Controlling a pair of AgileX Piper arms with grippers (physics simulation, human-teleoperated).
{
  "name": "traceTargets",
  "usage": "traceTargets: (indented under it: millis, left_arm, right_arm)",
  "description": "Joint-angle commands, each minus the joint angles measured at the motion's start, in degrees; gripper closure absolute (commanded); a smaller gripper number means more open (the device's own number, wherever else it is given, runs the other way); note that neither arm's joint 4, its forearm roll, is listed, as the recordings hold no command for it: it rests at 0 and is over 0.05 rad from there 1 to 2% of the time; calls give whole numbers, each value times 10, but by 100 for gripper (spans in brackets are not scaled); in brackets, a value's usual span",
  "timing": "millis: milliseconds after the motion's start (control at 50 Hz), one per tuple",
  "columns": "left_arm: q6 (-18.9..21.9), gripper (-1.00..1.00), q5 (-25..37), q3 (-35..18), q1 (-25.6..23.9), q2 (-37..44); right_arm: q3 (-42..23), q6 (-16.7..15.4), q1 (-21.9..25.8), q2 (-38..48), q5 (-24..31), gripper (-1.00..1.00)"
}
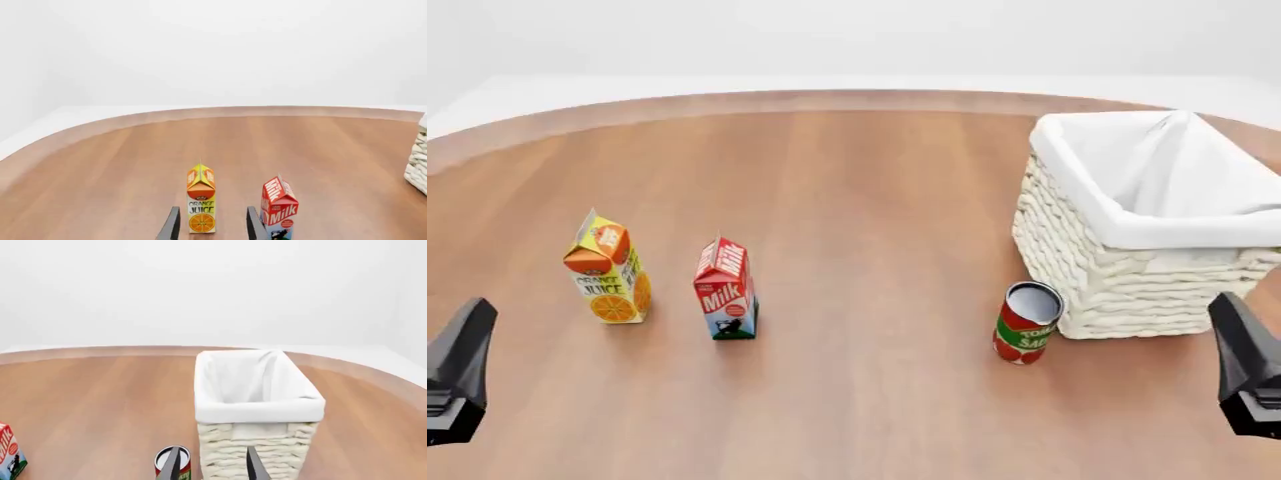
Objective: Pick the milk and place it in the basket.
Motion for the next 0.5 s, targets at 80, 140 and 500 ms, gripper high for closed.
traceTargets:
  millis: [80,140,500]
  left_arm:
    - [0,-100,0,0,0,0]
    - [0,-100,0,0,0,0]
    - [0,-100,0,0,0,0]
  right_arm:
    - [-1,12,-2,125,-120,-100]
    - [-1,14,-1,145,-138,-100]
    - [-59,46,-1,115,-48,-100]
